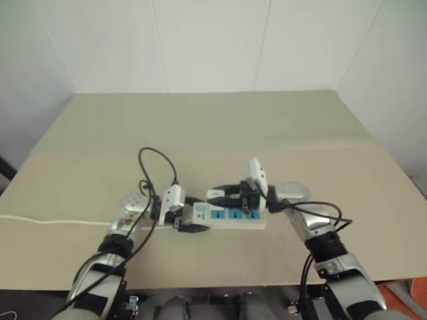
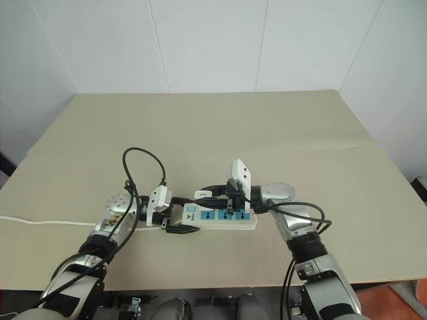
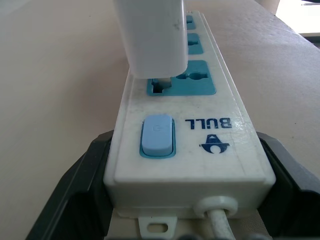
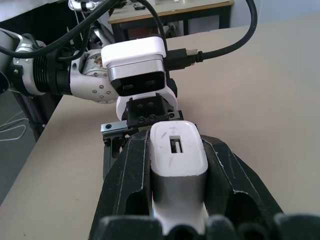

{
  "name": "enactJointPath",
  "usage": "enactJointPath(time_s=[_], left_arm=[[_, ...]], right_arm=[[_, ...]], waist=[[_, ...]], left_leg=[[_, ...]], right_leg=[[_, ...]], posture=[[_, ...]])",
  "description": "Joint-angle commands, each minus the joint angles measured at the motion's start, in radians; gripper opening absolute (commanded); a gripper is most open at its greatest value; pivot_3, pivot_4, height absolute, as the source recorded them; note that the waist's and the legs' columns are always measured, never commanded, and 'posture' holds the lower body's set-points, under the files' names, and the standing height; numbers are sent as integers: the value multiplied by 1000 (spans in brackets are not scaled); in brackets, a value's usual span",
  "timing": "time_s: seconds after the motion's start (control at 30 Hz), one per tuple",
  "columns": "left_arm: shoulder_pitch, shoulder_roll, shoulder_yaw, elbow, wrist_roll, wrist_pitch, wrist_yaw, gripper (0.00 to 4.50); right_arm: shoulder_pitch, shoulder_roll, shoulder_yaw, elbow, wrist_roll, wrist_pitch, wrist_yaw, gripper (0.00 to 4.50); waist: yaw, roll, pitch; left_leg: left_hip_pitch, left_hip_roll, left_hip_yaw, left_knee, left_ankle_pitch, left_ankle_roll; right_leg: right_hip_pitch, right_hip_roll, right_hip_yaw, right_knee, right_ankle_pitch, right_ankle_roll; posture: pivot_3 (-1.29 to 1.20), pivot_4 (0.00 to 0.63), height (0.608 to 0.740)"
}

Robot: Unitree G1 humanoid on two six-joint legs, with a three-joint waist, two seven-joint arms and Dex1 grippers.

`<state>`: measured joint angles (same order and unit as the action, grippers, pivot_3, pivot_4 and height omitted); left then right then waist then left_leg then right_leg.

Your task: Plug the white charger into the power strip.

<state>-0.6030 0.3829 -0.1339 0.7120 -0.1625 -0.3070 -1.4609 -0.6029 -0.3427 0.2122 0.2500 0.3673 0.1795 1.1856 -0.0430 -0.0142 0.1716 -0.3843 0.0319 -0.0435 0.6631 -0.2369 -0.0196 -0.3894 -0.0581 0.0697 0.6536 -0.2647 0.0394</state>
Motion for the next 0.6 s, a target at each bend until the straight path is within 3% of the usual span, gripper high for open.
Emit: enactJointPath(time_s=[0.03,0.6], left_arm=[[-1,13,-5,7,7,4,5,3318],[-3,12,-4,5,0,9,-7,3318]], right_arm=[[4,4,-23,7,-10,-35,-3,1154],[53,-22,-25,-32,-16,-10,5,1154]], waist=[[0,0,0],[0,0,0]], left_leg=[[0,0,0,0,0,0],[-2,0,0,0,0,0]], right_leg=[[0,0,0,0,0,0],[-1,0,0,-2,0,0]], posture=[[0,150,740],[0,150,740]])
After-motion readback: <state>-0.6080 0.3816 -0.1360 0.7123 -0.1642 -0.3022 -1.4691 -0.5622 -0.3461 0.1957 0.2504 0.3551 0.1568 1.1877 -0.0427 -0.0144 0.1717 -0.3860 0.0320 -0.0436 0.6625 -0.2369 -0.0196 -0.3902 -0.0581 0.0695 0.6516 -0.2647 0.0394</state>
